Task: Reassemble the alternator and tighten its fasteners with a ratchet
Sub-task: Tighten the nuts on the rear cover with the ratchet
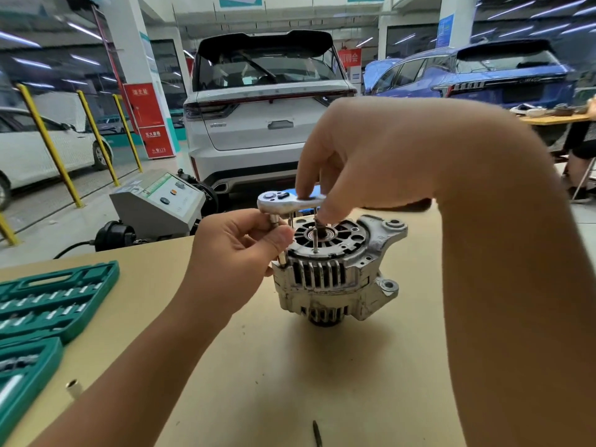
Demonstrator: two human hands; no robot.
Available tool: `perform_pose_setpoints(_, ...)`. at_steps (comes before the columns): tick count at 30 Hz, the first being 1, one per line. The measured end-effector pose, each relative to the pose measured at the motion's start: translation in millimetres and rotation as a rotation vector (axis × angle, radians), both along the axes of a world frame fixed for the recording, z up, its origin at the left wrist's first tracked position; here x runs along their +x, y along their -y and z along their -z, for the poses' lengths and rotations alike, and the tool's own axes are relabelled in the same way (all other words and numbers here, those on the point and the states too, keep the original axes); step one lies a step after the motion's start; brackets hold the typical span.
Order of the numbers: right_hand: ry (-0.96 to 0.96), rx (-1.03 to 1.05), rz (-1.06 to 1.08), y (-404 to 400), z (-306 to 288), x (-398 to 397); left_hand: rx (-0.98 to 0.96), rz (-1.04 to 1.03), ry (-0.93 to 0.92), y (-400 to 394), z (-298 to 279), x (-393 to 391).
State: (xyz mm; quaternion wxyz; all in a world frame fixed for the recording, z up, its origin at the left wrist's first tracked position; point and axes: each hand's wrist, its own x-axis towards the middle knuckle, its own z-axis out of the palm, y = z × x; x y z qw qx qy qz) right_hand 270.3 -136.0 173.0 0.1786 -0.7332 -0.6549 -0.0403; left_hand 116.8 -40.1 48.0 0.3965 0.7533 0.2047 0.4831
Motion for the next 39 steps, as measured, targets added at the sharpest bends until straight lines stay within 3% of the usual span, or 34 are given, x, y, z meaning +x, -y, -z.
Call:
perform_pose_setpoints(4, 0.004, 0.005, 0.015, 10, -2, -3, 0.01, 0.022, -0.007, 2, -3, 1)
perform_pose_setpoints(8, -0.031, -0.135, -0.111, 23, -9, -9, 0.007, 0.029, -0.013, 4, -3, 2)
perform_pose_setpoints(14, -0.002, -0.035, 0.015, 11, -1, -5, -0.005, 0.053, -0.036, 4, -4, 2)
perform_pose_setpoints(18, -0.057, -0.159, -0.118, 23, -8, -4, -0.02, 0.055, 0.021, 8, -1, 5)
perform_pose_setpoints(23, -0.029, -0.002, -0.01, 11, -2, -2, -0.071, 0.087, 0.023, 6, -2, 4)
perform_pose_setpoints(28, -0.024, -0.153, -0.115, 20, -7, -5, 0.031, 0.003, 0.014, 4, 2, 3)
perform_pose_setpoints(34, -0.022, -0.009, 0.003, 10, -1, -3, 0.026, 0.018, 0.03, 3, 0, 3)
perform_pose_setpoints(39, -0.099, -0.134, -0.141, 24, -10, -5, 0.001, 0.033, 0.012, 3, 1, 2)
